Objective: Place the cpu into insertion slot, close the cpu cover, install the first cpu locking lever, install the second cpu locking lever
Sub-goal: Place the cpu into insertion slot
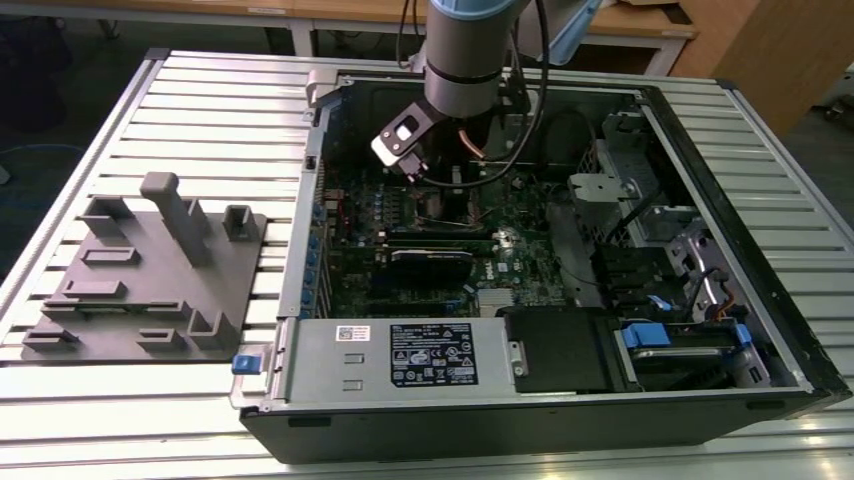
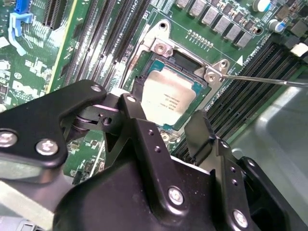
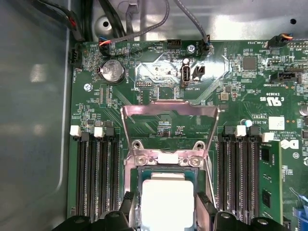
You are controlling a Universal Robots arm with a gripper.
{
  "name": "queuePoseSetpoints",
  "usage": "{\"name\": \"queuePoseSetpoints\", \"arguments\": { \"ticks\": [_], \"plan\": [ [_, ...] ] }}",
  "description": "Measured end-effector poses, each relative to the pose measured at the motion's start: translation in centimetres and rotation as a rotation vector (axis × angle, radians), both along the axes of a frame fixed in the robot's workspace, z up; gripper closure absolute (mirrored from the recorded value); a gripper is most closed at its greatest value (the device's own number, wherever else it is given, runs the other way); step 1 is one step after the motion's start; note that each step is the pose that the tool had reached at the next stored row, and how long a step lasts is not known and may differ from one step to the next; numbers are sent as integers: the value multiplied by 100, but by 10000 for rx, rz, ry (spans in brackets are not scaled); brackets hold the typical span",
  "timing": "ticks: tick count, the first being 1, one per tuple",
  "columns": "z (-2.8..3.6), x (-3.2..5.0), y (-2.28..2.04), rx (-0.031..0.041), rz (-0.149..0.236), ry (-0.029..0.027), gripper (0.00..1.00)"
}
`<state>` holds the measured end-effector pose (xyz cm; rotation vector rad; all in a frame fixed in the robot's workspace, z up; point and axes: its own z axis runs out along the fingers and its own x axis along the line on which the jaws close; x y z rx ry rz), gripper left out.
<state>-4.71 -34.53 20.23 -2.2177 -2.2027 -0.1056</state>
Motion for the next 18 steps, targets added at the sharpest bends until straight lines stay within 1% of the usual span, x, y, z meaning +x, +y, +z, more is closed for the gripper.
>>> {"name": "queuePoseSetpoints", "arguments": {
  "ticks": [2, 4, 5, 7, 8, 10, 11, 13, 14, 18],
  "plan": [
    [16, 0, 1, -34, -1, -1, 40],
    [17, 0, 0, -44, 0, -1, 53],
    [17, 0, 0, -46, 0, -1, 53],
    [18, 0, 0, -50, 0, 0, 64],
    [18, 0, 0, -52, -1, 0, 64],
    [18, 0, 0, -53, 0, 0, 76],
    [18, 0, 0, -55, 0, 0, 76],
    [18, 0, 0, -58, 0, 0, 88],
    [18, 0, 0, -59, 0, 0, 89],
    [18, 0, 0, -64, 0, 1, 89]
  ]
}}
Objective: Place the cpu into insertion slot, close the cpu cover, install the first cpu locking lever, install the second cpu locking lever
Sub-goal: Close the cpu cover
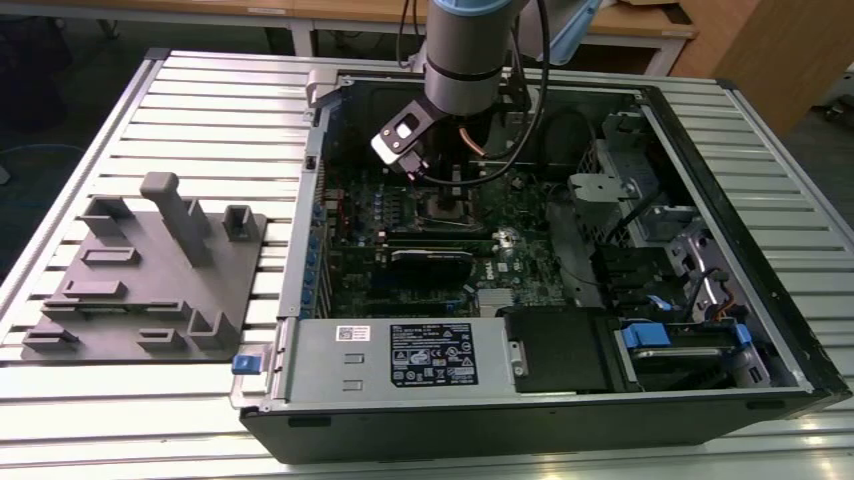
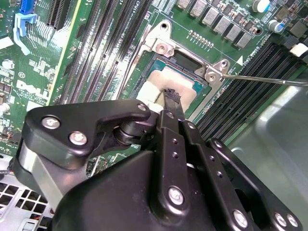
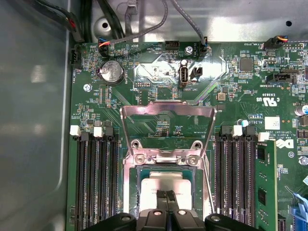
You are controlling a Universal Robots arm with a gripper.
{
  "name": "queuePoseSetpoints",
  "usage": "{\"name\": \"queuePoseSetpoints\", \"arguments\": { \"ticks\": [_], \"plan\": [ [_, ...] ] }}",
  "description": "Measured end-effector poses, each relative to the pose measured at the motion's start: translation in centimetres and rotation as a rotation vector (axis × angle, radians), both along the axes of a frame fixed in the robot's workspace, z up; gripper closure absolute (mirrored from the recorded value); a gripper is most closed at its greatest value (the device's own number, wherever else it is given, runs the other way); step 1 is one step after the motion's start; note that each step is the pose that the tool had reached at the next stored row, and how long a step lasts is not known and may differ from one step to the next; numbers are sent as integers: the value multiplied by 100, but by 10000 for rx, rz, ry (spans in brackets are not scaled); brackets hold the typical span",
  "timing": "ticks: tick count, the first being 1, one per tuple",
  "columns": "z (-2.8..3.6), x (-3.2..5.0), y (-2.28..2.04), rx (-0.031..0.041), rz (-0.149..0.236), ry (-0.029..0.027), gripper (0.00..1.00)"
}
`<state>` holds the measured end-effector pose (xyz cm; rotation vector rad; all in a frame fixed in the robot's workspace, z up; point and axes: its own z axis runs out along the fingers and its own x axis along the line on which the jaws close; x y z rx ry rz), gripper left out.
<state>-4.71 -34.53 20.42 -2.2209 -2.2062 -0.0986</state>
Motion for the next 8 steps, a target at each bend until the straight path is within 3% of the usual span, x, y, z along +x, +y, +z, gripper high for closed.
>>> {"name": "queuePoseSetpoints", "arguments": {
  "ticks": [8],
  "plan": [
    [0, 0, 0, -39, 0, -1, 89]
  ]
}}
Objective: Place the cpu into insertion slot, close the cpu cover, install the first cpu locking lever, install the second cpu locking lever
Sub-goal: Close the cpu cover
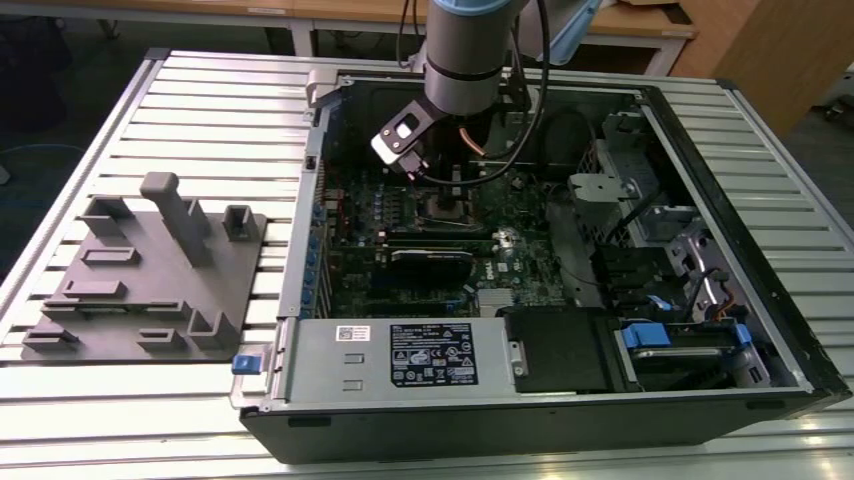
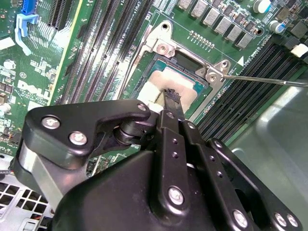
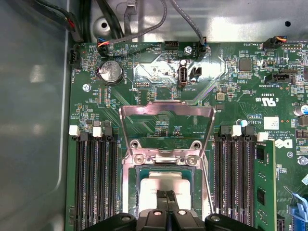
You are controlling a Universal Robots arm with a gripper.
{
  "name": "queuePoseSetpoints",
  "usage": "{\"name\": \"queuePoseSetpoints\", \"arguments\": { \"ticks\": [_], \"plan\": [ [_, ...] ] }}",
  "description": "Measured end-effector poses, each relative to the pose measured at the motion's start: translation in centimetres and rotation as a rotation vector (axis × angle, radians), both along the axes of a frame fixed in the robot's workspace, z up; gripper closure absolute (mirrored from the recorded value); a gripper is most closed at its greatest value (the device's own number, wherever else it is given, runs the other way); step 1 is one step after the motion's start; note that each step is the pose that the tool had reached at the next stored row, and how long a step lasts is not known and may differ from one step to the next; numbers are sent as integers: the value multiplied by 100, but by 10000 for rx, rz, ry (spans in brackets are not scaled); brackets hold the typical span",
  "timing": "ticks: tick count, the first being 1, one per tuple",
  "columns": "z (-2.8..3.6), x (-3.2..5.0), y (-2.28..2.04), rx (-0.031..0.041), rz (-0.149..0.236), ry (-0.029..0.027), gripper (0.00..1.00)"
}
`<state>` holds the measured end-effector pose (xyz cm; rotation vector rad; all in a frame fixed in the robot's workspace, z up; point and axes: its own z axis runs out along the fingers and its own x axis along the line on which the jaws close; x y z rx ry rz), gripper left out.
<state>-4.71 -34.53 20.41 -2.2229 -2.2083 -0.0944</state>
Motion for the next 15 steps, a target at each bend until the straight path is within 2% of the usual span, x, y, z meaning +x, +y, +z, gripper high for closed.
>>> {"name": "queuePoseSetpoints", "arguments": {
  "ticks": [6, 13, 15],
  "plan": [
    [14, -1, 0, -6, -1, -1, 89],
    [103, -1, 0, -6, 0, -2, 89],
    [104, 0, 0, -4, 0, -3, 89]
  ]
}}
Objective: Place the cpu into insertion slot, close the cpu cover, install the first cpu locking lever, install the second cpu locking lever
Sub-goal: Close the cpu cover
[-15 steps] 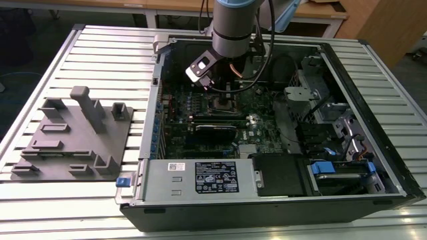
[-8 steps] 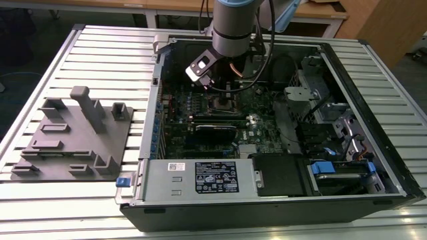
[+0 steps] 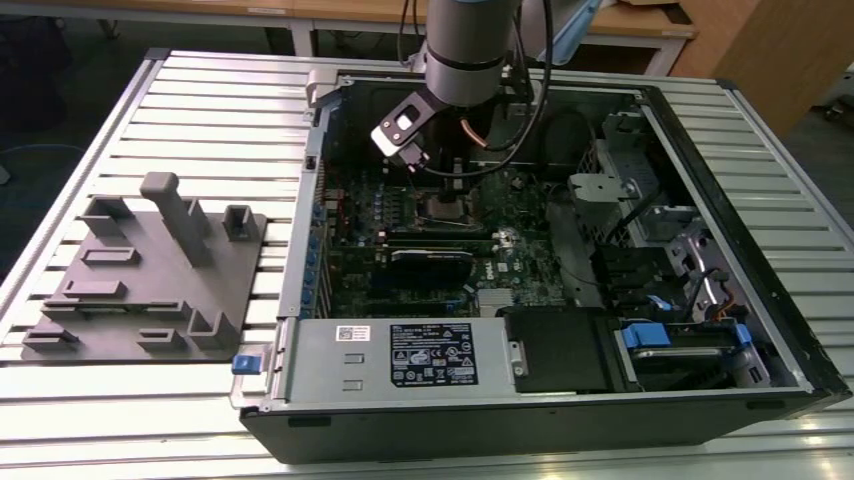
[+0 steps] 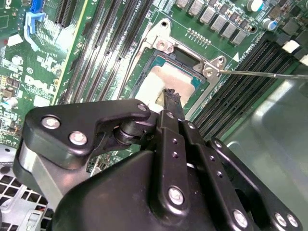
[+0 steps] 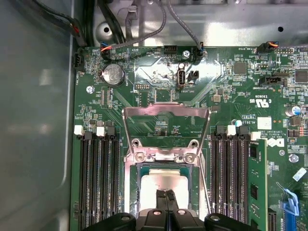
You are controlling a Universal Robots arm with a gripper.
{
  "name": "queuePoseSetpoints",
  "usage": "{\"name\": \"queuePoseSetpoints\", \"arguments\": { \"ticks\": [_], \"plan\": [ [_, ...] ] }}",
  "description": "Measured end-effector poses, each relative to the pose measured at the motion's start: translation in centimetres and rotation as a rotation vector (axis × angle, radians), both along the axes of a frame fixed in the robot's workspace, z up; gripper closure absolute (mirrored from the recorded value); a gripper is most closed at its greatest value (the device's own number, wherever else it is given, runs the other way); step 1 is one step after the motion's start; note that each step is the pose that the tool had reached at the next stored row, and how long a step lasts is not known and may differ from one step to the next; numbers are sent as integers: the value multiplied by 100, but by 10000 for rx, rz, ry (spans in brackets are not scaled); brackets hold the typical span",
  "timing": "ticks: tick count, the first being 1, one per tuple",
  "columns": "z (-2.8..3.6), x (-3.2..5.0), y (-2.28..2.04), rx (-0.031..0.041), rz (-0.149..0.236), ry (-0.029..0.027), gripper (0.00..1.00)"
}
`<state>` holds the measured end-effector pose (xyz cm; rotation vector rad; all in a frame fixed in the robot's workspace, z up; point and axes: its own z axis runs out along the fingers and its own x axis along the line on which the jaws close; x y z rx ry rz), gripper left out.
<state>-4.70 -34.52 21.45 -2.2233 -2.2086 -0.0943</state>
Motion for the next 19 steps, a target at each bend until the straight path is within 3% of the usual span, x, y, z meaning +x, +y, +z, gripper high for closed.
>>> {"name": "queuePoseSetpoints", "arguments": {
  "ticks": [4, 9, 19],
  "plan": [
    [1, 3, -1, -2, 1, 5, 89],
    [1, 38, -1, -2, 1, 182, 89],
    [16, 38, -1, -2, 0, 185, 89]
  ]
}}
